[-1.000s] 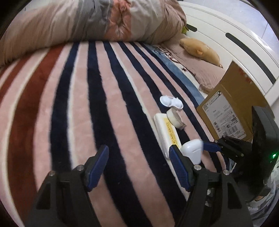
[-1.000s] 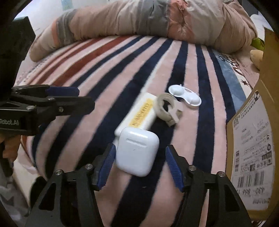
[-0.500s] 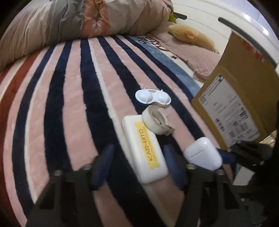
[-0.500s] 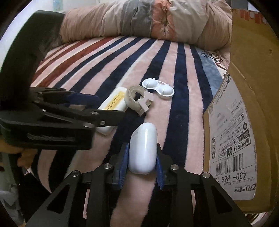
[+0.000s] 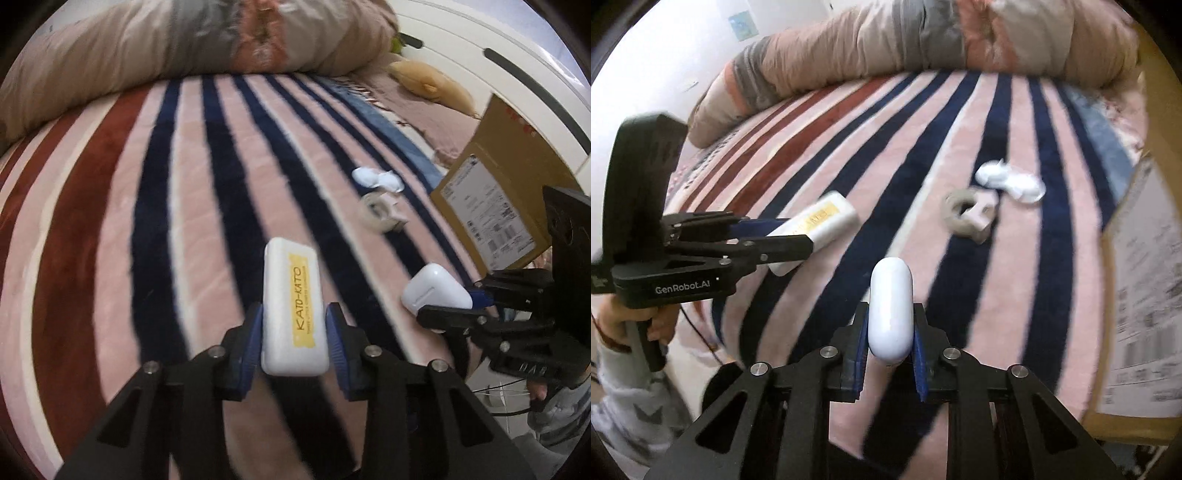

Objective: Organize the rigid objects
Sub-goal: 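Grasp the white earbuds case with the right gripper while the left grasps the KATO-KATO block, then release the earbuds case into the box with the right gripper while the left releases the KATO-KATO block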

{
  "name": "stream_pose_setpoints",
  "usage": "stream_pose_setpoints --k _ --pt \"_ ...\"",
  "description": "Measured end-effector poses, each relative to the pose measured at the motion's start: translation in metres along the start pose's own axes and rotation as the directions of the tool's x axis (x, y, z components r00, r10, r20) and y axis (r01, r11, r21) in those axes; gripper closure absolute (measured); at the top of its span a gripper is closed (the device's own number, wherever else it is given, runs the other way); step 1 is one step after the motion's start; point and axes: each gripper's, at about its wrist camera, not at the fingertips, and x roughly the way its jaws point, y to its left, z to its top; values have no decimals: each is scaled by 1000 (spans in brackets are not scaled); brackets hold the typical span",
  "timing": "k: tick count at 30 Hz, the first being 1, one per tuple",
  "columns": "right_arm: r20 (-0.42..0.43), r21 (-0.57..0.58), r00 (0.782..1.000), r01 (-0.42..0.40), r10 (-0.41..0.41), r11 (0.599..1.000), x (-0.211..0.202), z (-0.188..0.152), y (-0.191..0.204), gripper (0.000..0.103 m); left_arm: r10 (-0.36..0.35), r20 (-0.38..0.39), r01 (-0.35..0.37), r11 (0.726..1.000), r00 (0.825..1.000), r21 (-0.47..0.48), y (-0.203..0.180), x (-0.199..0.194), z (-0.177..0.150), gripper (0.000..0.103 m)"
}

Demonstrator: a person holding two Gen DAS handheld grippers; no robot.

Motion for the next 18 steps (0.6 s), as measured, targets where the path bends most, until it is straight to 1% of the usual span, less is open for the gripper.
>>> stream_pose_setpoints --k 1,2,3,4,5,7,9,10,11,12,13,16,18 --pt "0 -6 1000 28 -28 1000 2 0 1 79 3 -1 -3 1000 1000 -12 3 2 -2 71" --pt "7 -24 998 69 -69 997 3 1 3 73 0 2 0 1000 1000 -25 5 4 -4 67" --pt "22 -48 993 120 -120 992 2 0 6 61 -10 3 11 999 1000 -37 6 6 -5 63" --pt "45 -69 985 169 -166 983 0 0 8 53 -22 11 23 999 1000 -42 6 8 -6 57" --pt "58 -73 982 184 -180 980 -1 0 9 52 -18 22 19 999 1000 -39 3 8 -8 56" --pt "61 -81 982 183 -179 980 -3 1 8 52 13 37 -12 1000 999 -26 -3 11 -7 56" --pt "45 -103 983 183 -179 978 0 1 9 53 37 42 -35 999 998 -30 -4 14 -7 62" --pt "32 -119 984 179 -177 977 2 1 9 55 58 44 -57 998 997 -31 -4 14 -7 71" --pt "21 -130 984 180 -179 975 5 0 10 57 54 45 -53 998 998 -35 -2 14 -6 71" --pt "21 -141 981 194 -193 971 7 0 11 62 38 48 -36 998 998 -47 1 13 -6 71" --pt "32 -151 977 215 -212 965 8 1 11 64 30 50 -27 998 998 -54 3 12 -6 71" --pt "50 -146 975 223 -218 964 6 2 12 64 21 58 -18 998 998 -52 3 4 -7 71" --pt "71 -147 978 203 -195 968 0 3 17 64 21 71 -19 999 997 -41 1 -5 -7 71"
